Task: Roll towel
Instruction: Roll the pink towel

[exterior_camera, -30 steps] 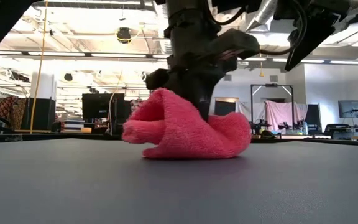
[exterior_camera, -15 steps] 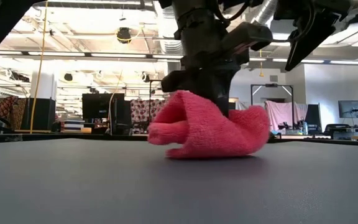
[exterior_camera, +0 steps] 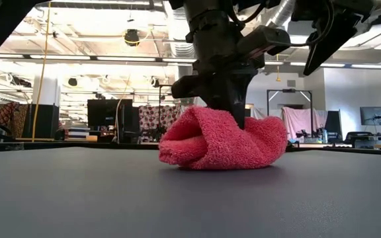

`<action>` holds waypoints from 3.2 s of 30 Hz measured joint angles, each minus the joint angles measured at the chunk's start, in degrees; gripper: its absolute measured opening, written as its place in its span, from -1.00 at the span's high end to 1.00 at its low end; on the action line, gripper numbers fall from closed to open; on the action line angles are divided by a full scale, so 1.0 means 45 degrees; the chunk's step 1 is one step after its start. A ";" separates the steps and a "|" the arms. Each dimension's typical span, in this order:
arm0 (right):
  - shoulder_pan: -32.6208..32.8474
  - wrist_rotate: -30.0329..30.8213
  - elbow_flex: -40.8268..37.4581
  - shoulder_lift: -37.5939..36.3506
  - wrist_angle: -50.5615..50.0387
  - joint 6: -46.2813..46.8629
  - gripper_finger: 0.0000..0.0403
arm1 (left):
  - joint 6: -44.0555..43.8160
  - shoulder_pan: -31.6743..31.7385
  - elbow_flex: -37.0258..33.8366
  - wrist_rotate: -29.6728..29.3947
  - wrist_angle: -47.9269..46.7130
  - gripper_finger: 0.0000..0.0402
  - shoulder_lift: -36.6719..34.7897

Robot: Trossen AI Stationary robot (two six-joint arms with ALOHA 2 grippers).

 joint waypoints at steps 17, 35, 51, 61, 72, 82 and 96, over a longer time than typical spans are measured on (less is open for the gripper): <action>0.0000 0.0024 0.0000 0.0004 -0.0078 0.0046 -0.29 | -0.0622 0.0111 0.0000 0.0066 0.0596 0.98 -0.0139; 0.0039 0.0059 0.0005 0.0005 -0.0870 0.0559 -0.29 | -0.1985 0.0282 0.0000 -0.2672 -0.5975 1.00 -0.0644; 0.0035 0.0356 0.0005 0.0005 -0.0549 0.0554 -0.29 | -0.5699 0.1291 -0.3584 -0.4373 -0.8528 1.00 -0.7170; 0.0034 0.0350 0.0005 0.0005 -0.0520 0.0559 -0.29 | -1.0103 0.0345 -1.1415 -0.1481 -0.6119 1.00 -1.2388; -0.0238 0.0352 0.0005 0.0005 -0.0346 0.0454 -0.29 | -1.4237 -0.2498 -1.2158 -0.0498 -0.8912 1.00 -1.4528; -0.0728 0.0350 0.0005 0.0005 -0.0297 0.0311 -0.29 | -1.4442 -0.2686 -1.2239 -0.1243 -0.7651 1.00 -1.4512; -0.0750 0.0327 0.0005 0.0005 -0.0314 0.0316 -0.29 | -1.3158 -0.2630 -1.3420 -0.1349 -0.1465 1.00 -1.0545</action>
